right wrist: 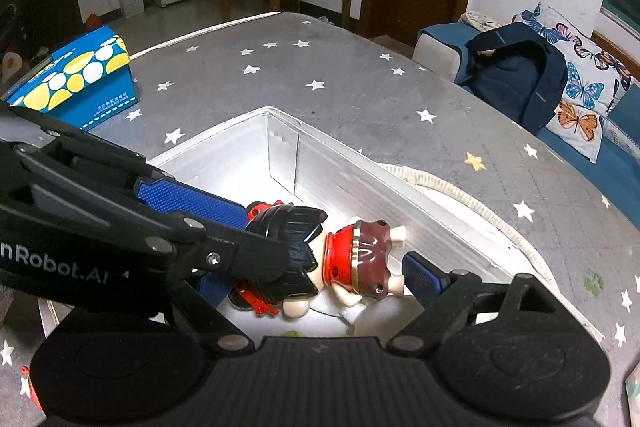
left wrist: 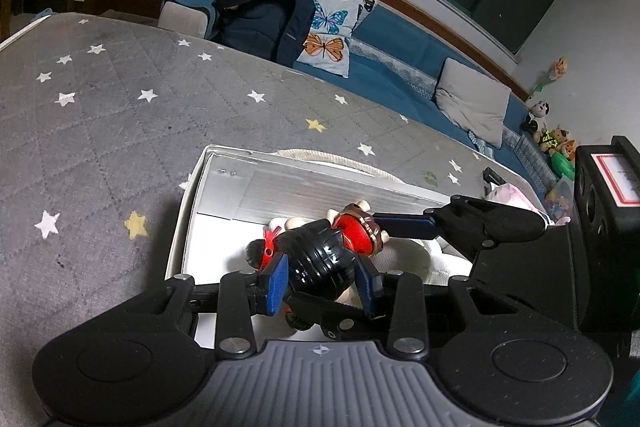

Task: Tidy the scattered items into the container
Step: 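Lift the doll over the box wall and lower it inside, then open both grippers and move them down to the red round toy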

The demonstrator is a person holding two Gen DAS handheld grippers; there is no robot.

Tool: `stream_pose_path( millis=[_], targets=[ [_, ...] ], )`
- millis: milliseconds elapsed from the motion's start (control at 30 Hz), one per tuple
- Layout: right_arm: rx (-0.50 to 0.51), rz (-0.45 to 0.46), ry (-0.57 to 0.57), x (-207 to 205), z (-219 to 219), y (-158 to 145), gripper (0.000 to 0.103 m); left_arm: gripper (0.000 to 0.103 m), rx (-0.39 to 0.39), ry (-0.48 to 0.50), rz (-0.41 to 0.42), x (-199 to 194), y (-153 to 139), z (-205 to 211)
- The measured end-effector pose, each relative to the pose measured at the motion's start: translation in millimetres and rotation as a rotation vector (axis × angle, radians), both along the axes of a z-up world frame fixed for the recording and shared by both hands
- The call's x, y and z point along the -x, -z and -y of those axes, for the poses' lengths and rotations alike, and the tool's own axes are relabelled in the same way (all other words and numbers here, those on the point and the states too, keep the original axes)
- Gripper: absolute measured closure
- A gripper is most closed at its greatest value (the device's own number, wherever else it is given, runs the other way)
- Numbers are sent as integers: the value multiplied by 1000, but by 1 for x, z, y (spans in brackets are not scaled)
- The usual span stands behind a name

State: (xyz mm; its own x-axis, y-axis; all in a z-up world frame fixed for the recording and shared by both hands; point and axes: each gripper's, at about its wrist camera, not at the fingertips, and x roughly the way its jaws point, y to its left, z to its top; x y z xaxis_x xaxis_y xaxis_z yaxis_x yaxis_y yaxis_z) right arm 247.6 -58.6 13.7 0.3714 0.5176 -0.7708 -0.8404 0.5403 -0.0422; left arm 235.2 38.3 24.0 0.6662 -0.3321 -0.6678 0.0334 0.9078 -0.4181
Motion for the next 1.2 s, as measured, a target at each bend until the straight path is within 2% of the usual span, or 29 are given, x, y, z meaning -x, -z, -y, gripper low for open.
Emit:
stream_pose_path(
  millis=[333,700,1000,1200],
  targets=[
    [-12,11,21,4,2,-2,12,65,6,-6,16,6,-4,-5],
    [-77,36,54,18,21,-24,12,65,11,-16,59,26,-21,-11],
    [-149,97,63,59,46,-51,12,64,-10,-11,106,67,-37,-15],
    [-193,107,43,100,63,-53,12,64,-32,14,103,101,-35,-14]
  ],
)
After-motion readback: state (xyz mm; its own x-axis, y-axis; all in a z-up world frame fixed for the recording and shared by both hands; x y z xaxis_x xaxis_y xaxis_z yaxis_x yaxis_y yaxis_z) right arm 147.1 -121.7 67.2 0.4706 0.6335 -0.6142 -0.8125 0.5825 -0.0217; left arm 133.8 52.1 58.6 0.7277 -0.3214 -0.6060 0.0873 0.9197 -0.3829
